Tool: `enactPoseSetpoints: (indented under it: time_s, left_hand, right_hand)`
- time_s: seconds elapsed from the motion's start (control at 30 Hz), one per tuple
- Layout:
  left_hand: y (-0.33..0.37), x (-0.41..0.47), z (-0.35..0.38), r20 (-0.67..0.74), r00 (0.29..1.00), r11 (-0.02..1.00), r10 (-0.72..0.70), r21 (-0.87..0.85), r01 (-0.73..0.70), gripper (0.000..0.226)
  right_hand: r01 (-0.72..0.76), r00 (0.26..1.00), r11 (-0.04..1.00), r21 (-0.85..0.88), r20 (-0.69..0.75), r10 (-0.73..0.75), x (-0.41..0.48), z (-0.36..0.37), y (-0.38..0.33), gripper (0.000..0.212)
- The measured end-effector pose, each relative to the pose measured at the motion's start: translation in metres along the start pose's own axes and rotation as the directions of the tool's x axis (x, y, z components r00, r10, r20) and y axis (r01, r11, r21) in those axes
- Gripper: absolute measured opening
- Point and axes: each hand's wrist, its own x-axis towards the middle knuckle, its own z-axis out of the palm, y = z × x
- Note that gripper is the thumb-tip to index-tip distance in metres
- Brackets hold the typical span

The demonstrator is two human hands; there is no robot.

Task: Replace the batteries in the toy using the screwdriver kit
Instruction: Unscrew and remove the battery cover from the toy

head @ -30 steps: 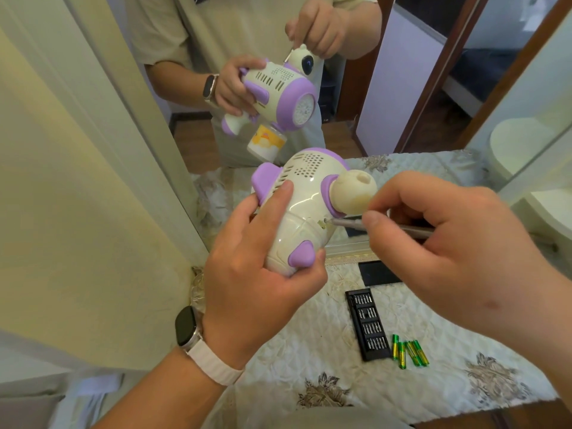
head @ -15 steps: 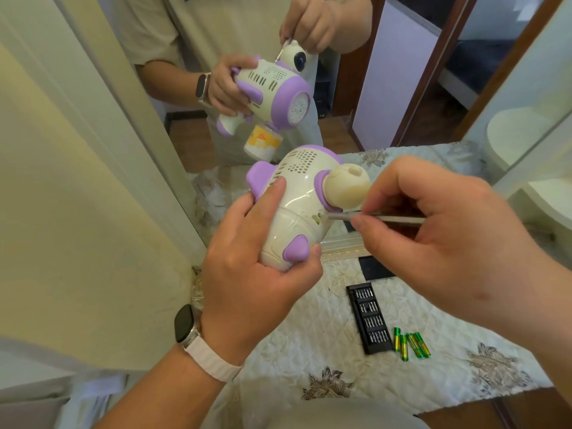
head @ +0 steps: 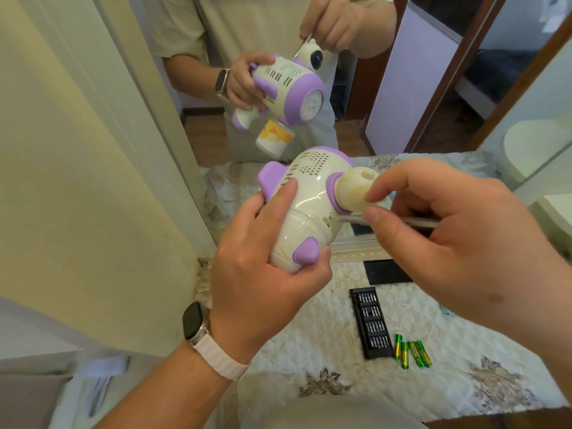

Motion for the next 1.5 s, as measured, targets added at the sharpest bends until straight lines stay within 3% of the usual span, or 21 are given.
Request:
enactPoseSetpoints:
  time_s: [0.23, 0.37, 0.83, 1.0, 1.5]
  left_hand:
    - [0.013, -0.008, 0.002, -0.035, 0.998, 0.999, -0.044, 0.022, 0.045, 0.068]
    - [0.021, -0.014, 0.005, -0.065, 0.997, 0.998, -0.048, 0.041, 0.051, 0.067]
    - [0.039, -0.027, 0.016, -0.130, 0.986, 0.985, -0.105, 0.125, 0.122, 0.068]
    - [0.036, -0.028, 0.017, -0.181, 0.974, 0.981, -0.134, 0.114, 0.156, 0.068]
    - [0.032, -0.027, 0.015, -0.187, 0.962, 0.967, -0.199, 0.123, 0.224, 0.068]
  right_hand:
    - [0.011, 0.999, 1.000, 0.029, 0.032, -0.012, -0.003, -0.007, 0.007, 0.014]
    - [0.009, 0.999, 0.996, 0.089, 0.037, -0.012, -0.006, -0.012, 0.010, 0.004]
    - [0.057, 0.990, 0.988, 0.140, 0.121, -0.074, -0.006, -0.024, 0.028, 0.009]
    - [0.000, 0.986, 0.976, 0.217, 0.161, -0.036, -0.001, -0.020, 0.032, 0.006]
    - [0.082, 0.976, 0.982, 0.169, 0.188, -0.114, 0.013, -0.013, 0.029, 0.013]
